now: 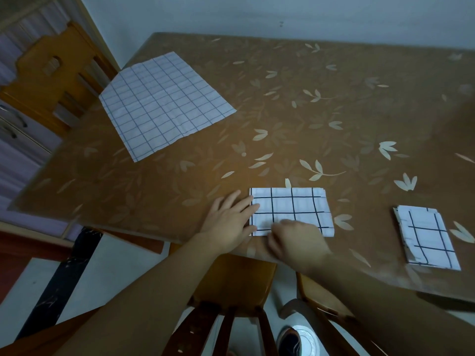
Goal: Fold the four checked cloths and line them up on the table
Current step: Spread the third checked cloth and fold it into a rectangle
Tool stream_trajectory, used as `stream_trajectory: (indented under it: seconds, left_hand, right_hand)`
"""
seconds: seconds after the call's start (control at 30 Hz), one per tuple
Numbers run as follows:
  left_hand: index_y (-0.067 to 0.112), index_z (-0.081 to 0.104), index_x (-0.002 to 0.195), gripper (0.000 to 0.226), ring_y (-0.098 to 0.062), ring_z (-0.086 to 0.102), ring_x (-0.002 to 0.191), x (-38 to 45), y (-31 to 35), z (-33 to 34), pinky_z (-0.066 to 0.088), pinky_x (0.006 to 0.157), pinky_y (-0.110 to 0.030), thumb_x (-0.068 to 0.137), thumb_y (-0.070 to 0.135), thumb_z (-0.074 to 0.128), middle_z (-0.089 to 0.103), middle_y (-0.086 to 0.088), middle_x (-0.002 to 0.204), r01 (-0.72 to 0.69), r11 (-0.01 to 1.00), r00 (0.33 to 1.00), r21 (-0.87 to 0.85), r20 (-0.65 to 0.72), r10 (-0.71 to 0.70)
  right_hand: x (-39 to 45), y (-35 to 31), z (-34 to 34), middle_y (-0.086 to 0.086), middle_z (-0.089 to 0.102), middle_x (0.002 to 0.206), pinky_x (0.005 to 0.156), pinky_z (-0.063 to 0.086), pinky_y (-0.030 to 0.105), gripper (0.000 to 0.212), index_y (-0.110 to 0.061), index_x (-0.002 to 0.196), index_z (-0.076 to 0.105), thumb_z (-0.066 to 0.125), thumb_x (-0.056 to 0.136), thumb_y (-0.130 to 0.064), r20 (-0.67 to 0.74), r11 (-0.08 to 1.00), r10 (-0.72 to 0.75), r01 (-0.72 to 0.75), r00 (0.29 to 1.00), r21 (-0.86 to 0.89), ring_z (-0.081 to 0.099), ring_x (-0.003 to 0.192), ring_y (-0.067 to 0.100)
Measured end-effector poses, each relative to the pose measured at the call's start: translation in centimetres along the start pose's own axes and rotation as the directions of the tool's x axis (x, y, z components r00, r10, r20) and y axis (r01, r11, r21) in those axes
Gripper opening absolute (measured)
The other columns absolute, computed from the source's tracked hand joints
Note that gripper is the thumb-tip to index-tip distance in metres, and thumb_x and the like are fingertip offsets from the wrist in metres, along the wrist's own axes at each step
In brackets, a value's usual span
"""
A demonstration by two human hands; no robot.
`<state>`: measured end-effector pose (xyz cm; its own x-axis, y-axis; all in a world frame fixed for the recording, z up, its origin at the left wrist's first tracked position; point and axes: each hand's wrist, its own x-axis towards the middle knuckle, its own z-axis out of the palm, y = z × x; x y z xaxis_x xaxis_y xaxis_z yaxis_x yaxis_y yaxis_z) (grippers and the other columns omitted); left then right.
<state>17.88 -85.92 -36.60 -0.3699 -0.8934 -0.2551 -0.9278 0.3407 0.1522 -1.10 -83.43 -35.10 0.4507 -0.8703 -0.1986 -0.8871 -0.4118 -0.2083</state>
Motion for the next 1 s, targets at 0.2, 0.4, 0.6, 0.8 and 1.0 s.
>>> stream_trajectory:
  seconds: [0.2,0.4,0.6,0.8,1.0]
  left_hand:
    - [0.04,0.021,0.15,0.055,-0.019,0.002,0.148,0.0,-0.1,0.5,0.01,0.116,-0.046,0.099,0.054,0.035,0.011,0.016,0.161,0.036,0.998,0.999,-0.051,0.01,-0.035]
    - [0.041,0.018,0.151,0.056,-0.018,0.0,0.149,0.0,-0.2,0.4,0.008,0.117,-0.049,0.099,0.054,0.035,0.008,0.017,0.161,0.042,0.997,0.998,-0.063,0.044,-0.039]
    - [0.041,0.017,0.151,0.056,-0.018,0.0,0.149,0.0,-0.2,0.5,0.008,0.118,-0.048,0.099,0.054,0.034,0.007,0.016,0.161,0.041,0.998,0.998,-0.056,0.05,-0.038]
    - [0.036,0.025,0.15,0.052,-0.021,0.002,0.148,-0.1,0.9,-0.2,0.006,0.116,-0.046,0.1,0.04,0.04,0.011,0.008,0.161,-0.001,1.0,1.0,-0.007,-0.014,0.0]
    - [0.034,0.043,0.139,0.047,-0.018,0.025,0.136,-0.5,4.4,0.1,0.02,0.107,-0.039,0.095,0.018,0.043,0.034,0.006,0.149,-0.112,0.992,0.993,-0.056,-0.053,0.109]
  right_hand:
    - [1.9,-1.4,1.2,0.0,0.056,0.082,0.057,0.036,0.029,0.028,-0.018,0.092,0.056,0.037,0.099,-0.037,0.03,0.994,0.068,-0.065,0.997,-0.082,0.057,0.07,0.02]
    - [-0.7,2.8,0.8,-0.004,0.058,0.082,0.058,0.041,0.028,0.025,-0.024,0.082,0.044,0.034,0.098,-0.04,0.037,0.986,0.151,-0.148,0.988,-0.07,0.057,0.07,0.016]
    - [-4.0,8.6,-0.1,-0.006,0.053,0.076,0.055,0.037,0.028,0.027,-0.027,0.095,0.053,0.031,0.098,-0.043,-0.003,0.943,0.309,-0.307,0.951,-0.131,0.056,0.065,0.017]
    - [-4.1,8.7,-0.3,-0.006,0.052,0.077,0.056,0.039,0.028,0.024,-0.026,0.086,0.049,0.035,0.097,-0.043,-0.023,0.95,0.3,-0.301,0.954,-0.081,0.055,0.065,0.015]
    - [-4.0,8.0,1.1,-0.005,0.058,0.101,0.075,0.05,0.033,0.032,-0.026,0.106,0.059,0.049,0.086,-0.048,-0.196,0.988,-0.131,0.11,0.972,-0.112,0.056,0.09,0.015]
